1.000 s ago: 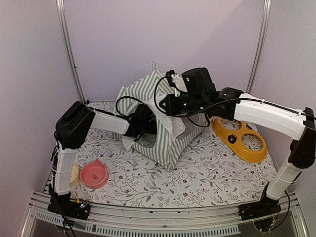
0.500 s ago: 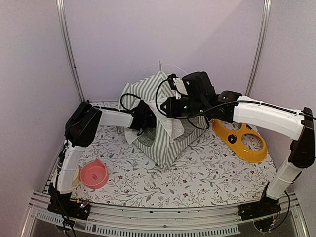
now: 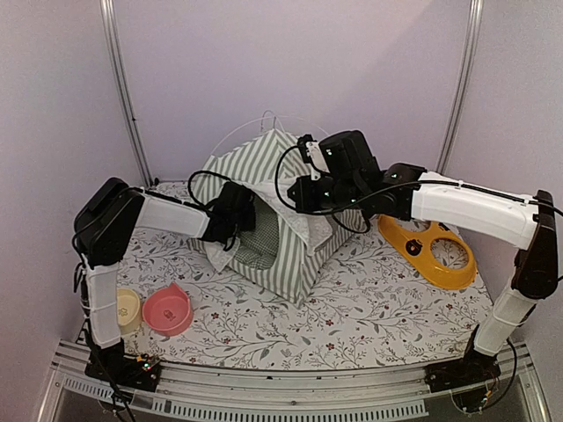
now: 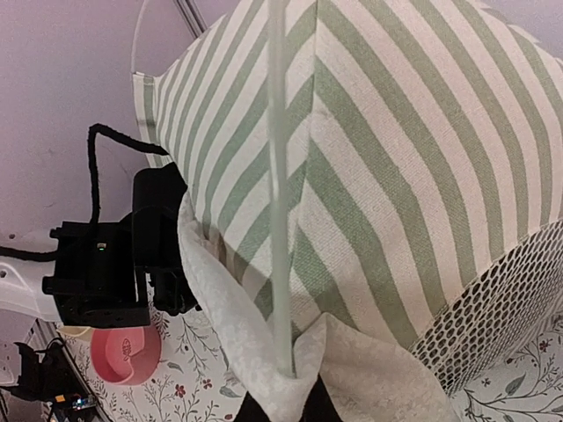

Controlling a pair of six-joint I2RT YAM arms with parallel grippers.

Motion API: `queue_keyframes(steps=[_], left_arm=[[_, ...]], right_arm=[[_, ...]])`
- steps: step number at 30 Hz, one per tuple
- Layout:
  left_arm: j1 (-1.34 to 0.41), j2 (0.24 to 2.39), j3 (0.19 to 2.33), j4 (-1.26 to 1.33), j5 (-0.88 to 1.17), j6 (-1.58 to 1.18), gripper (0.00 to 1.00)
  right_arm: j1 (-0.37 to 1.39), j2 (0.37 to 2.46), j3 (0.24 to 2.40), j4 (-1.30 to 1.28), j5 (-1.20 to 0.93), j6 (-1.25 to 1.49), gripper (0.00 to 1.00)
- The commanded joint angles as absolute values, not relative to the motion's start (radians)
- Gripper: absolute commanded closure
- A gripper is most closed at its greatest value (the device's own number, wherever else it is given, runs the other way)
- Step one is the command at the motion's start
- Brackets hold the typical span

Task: Set up the pet tent
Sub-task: Adjust the cushion in the tent.

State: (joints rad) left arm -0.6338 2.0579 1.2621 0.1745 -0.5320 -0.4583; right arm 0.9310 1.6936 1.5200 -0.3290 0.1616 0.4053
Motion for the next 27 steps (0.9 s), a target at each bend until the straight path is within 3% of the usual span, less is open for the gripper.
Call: queue_keyframes(steps=[1, 6, 10, 15, 27], left_arm=[[-0.609, 2.121, 1.380, 0.119, -0.550, -0.493, 1.00], [-0.640, 2.099, 1.351, 0.230, -0.388, -0.405, 0.63], [-0.672, 1.930, 1.196, 0.355, -0.326, -0.369, 0.44], [-0.707, 1.683, 0.998, 0.462, -0.256, -0.340, 0.34], [-0.746, 1.104, 0.793, 0.290, -0.254, -0.363, 0.34]], right_arm=[[0.916, 1.739, 1.523, -0.445, 0.174, 0.430, 1.00], [0.859, 1.787, 1.582, -0.425, 0.073, 0.386, 1.00], [0.836, 1.828, 1.633, -0.375, 0.038, 0.296, 1.00], [0.863, 1.900, 1.798, -0.454, 0.112, 0.207, 1.00], [0.925, 1.901, 1.893, -0.391, 0.048, -0.058, 1.00]])
